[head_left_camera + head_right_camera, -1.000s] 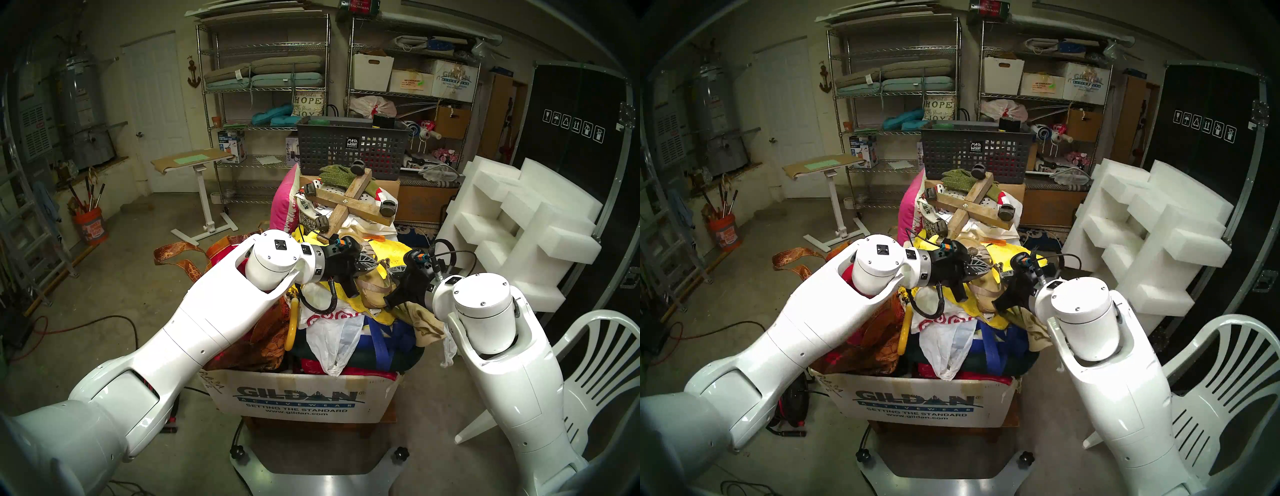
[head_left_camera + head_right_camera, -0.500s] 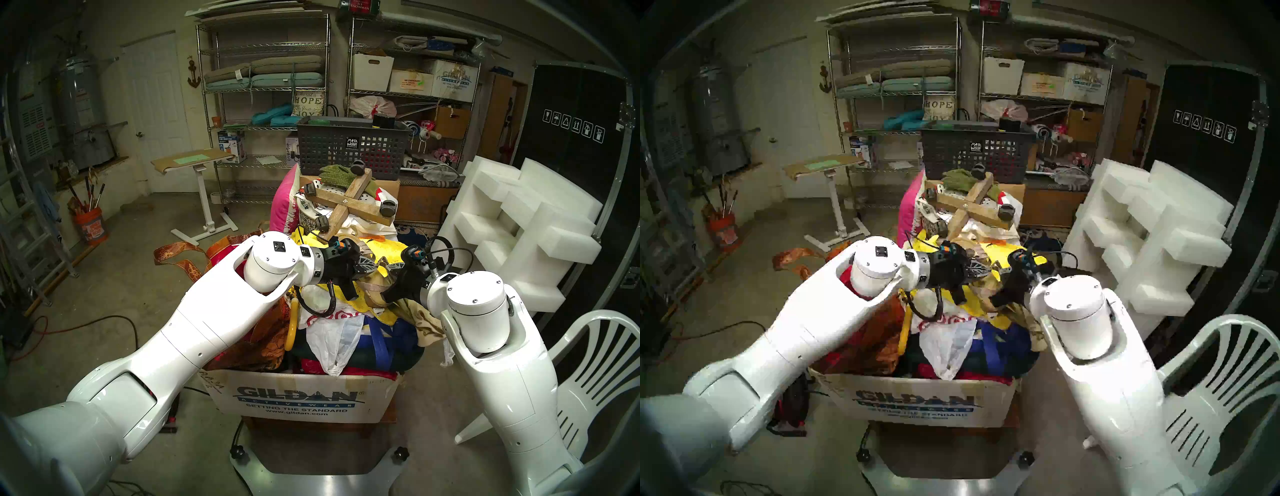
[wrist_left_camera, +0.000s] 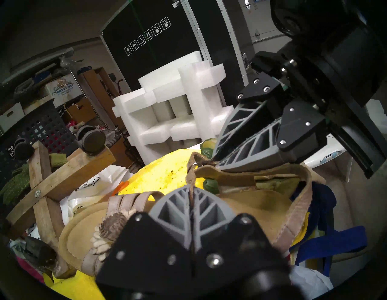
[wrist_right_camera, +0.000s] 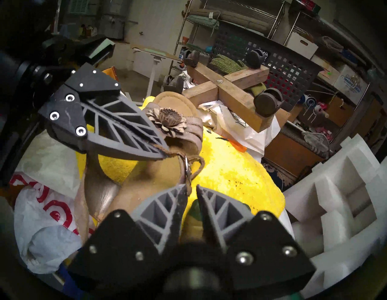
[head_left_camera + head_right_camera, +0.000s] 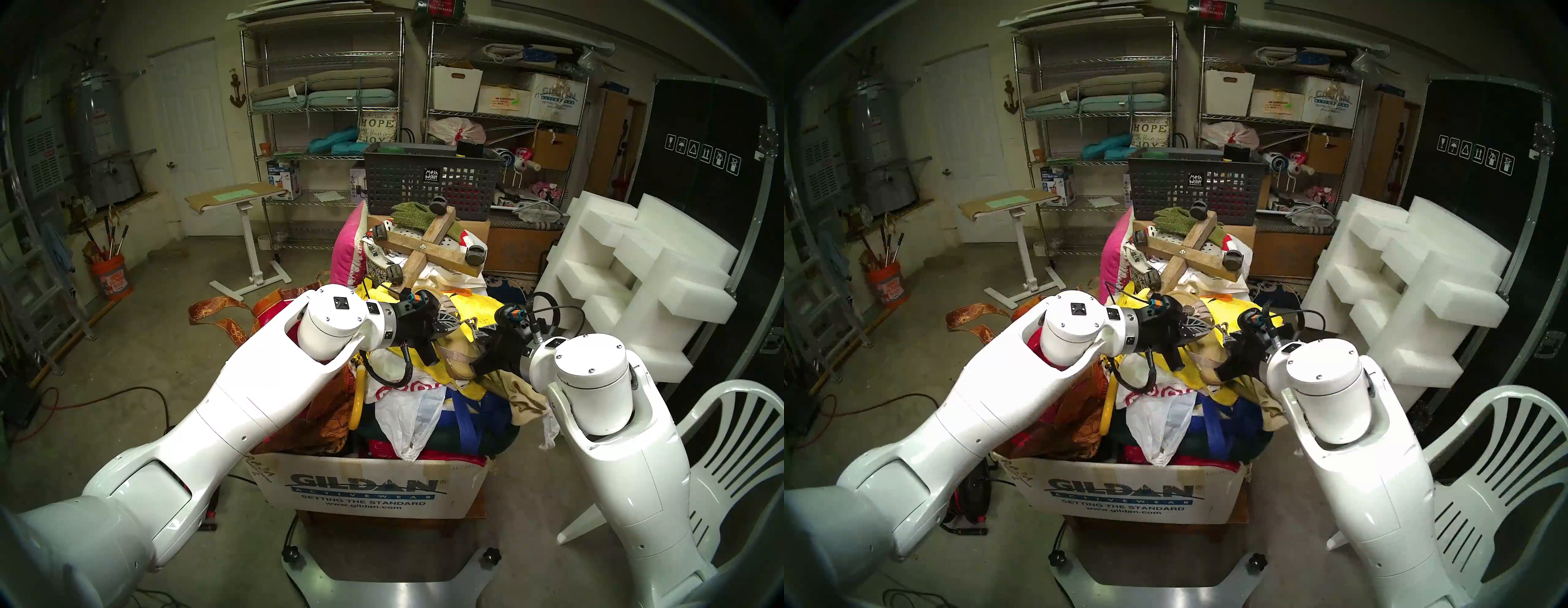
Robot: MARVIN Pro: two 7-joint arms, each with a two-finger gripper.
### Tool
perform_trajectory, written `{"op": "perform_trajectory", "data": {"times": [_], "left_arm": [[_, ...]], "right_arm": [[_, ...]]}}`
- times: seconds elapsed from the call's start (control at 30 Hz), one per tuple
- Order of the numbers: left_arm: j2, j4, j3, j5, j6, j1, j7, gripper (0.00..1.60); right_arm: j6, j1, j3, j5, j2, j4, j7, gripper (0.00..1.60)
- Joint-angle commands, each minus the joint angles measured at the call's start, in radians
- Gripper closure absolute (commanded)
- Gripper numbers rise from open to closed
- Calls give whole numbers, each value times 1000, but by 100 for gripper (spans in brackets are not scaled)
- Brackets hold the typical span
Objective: Unbuckle a shoe
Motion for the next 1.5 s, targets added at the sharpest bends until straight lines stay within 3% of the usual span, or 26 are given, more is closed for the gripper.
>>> {"op": "perform_trajectory", "data": {"times": [0.0,0.47,0.57,0.7,0.8,1.23,1.43,1.47], "left_arm": [[-7,-22,-9,-3,-1,-10,8,160],[-4,-23,-5,-8,-5,-10,7,160],[-4,-23,-4,-9,-4,-8,6,160],[-6,-20,0,-9,-6,-7,5,160],[-7,-19,1,-10,-7,-8,5,160],[-6,-20,4,-8,-8,-7,1,160],[-6,-21,3,-6,-7,-7,-1,160],[-6,-21,3,-6,-7,-7,-1,160]], "right_arm": [[-9,-15,14,5,14,-28,9,81],[-40,-17,20,16,9,-26,29,80],[-43,-17,18,16,6,-30,30,45],[-42,-5,10,12,-2,-25,28,36],[-42,0,6,10,-5,-24,27,11],[-37,17,0,5,-12,-24,2,21],[-38,15,4,6,-1,-24,-1,53],[-39,14,4,6,0,-24,-1,74]]}}
